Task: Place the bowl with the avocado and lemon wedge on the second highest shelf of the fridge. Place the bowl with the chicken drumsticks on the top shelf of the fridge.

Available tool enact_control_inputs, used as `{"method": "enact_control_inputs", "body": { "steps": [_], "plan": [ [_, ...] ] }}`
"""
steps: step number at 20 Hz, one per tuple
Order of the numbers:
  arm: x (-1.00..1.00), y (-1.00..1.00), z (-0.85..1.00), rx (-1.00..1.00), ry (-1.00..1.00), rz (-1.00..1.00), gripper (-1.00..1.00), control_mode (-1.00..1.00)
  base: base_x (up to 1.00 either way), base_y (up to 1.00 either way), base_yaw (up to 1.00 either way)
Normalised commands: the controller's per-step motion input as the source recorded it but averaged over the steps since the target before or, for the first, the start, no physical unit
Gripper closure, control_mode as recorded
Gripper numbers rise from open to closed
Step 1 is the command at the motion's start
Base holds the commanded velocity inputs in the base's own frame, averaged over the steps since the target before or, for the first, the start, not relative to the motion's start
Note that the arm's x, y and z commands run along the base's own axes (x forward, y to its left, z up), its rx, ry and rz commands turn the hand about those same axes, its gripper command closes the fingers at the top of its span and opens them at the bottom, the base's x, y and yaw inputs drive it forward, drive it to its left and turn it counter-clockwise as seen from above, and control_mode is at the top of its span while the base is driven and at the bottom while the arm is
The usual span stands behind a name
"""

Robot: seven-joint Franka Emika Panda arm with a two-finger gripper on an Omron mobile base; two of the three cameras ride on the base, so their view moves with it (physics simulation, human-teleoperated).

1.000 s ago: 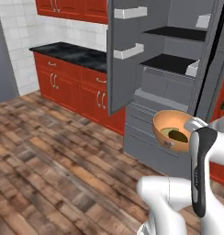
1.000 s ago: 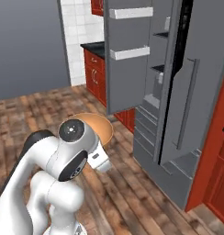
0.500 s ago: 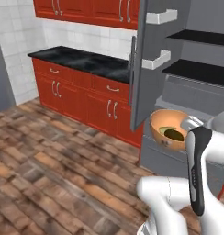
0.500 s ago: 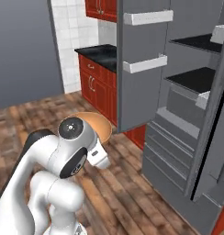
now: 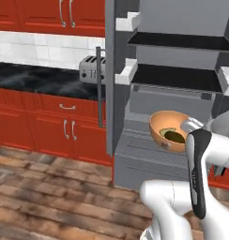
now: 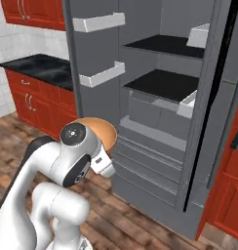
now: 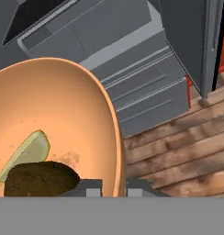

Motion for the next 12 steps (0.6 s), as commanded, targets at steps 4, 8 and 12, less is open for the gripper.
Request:
{"method": "enact_control_inputs", "body": {
  "steps": [4,8,12],
  "plan": [
    [0.0,0.0,0.0,0.0,0.0,0.0,1.0,1.0,1.0,0.57,-0.55],
    [0.0,0.0,0.0,0.0,0.0,0.0,1.0,1.0,0.91,0.32,-0.49],
    [0.0,0.0,0.0,0.0,0.0,0.0,1.0,1.0,0.78,0.05,-0.38]
  ]
}}
